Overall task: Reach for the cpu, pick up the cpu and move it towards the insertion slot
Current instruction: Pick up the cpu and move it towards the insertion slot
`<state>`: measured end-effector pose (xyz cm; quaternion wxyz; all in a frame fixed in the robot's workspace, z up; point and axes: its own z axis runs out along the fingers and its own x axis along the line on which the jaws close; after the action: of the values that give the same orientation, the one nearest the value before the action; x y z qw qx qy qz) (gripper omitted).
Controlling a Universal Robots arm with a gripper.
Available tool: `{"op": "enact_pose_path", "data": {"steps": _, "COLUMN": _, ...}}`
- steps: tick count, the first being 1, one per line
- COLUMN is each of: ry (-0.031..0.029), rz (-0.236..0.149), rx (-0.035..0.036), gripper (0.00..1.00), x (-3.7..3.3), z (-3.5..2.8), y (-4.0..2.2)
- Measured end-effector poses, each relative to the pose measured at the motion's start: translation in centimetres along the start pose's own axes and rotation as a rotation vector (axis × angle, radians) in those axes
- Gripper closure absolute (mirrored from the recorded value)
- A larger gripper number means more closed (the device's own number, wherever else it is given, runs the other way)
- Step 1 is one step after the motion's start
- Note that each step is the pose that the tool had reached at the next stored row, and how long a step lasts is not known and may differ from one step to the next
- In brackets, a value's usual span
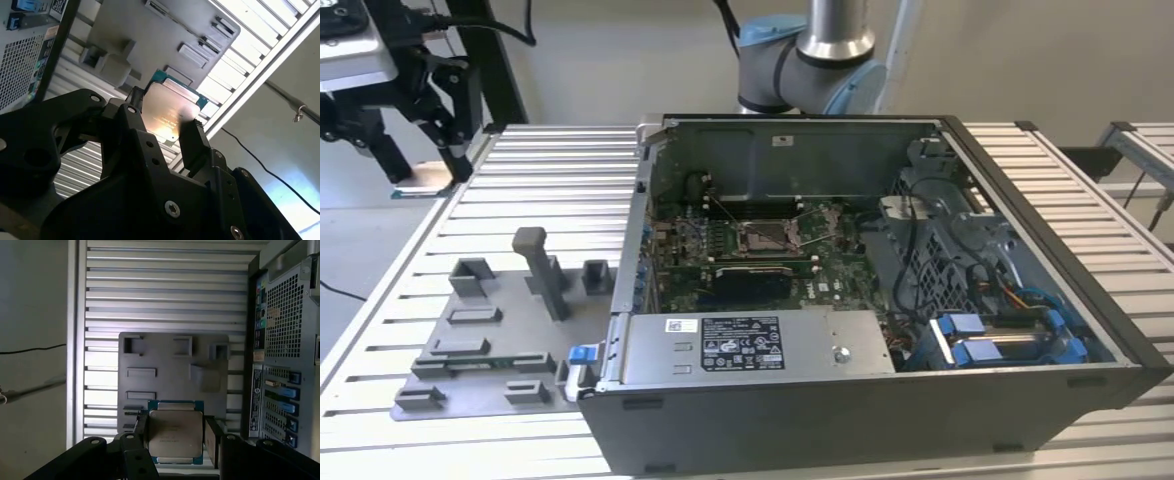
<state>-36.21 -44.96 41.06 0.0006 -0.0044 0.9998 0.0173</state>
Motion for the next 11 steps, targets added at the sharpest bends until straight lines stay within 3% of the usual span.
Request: {"op": "enact_pose_path", "data": {"steps": 11, "ry": 0.0, "rz": 0.0, "rx": 0.0, "gripper": 1.0, "x": -3.28, "z": 0.0, "y": -0.03}}
